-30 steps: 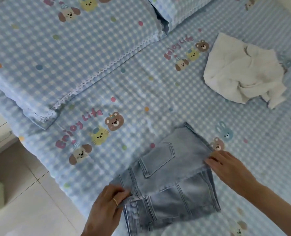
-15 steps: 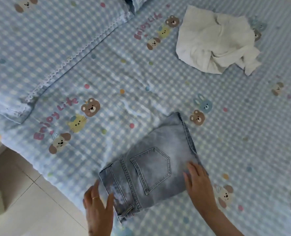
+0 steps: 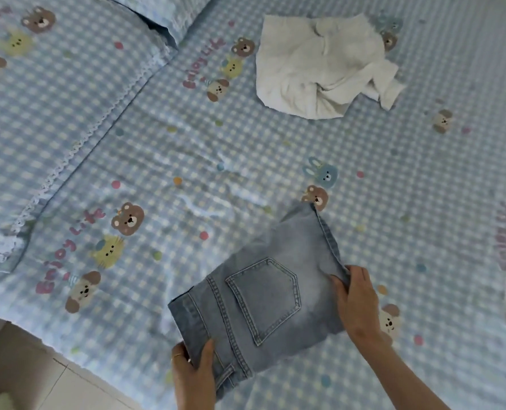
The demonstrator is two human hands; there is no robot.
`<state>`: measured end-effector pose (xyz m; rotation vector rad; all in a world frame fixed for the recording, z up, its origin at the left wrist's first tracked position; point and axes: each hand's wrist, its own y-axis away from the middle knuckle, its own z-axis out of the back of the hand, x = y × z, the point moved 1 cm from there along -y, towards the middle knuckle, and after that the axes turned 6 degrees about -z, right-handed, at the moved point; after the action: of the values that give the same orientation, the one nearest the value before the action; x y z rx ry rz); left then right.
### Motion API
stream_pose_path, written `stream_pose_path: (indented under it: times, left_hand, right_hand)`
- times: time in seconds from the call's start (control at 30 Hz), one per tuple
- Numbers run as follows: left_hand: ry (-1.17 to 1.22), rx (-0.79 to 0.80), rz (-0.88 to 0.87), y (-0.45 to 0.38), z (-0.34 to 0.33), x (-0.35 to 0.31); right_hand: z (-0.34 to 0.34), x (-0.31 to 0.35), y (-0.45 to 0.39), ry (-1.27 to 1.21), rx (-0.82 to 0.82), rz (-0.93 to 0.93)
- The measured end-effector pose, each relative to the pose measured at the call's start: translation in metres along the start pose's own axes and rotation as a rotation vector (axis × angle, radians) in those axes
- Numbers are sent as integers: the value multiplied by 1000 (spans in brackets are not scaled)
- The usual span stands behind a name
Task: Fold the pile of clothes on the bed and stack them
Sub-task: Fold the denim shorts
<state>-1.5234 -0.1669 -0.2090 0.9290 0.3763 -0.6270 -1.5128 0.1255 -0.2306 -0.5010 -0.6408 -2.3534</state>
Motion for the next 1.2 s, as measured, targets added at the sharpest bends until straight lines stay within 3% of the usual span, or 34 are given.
stream_pose_path:
  times: [0.23, 0.4, 0.6, 0.7, 1.0, 1.1, 1.2]
  left_hand:
    - [13, 304, -412, 67, -83, -83]
    - [24, 485, -519, 149, -172, -115]
    - [46, 531, -591, 228, -277, -126]
    - [67, 633, -582, 276, -347, -128]
    - [6, 933, -625, 379, -544, -126]
    - [-117, 925, -650, 375, -585, -108]
    - [-390, 907, -752, 360, -607, -78]
  right_hand:
    - [144, -72, 1, -136, -246, -166]
    - [238, -135, -14, -90, -395, -242]
    - [332, -222, -45, -66, -451, -283]
    - [391, -286, -61, -43, -483, -351]
    - [489, -481, -96, -92, -473, -599]
    - [474, -528, -113, -36, -336, -707]
    - [442, -569, -126, 120, -104, -787]
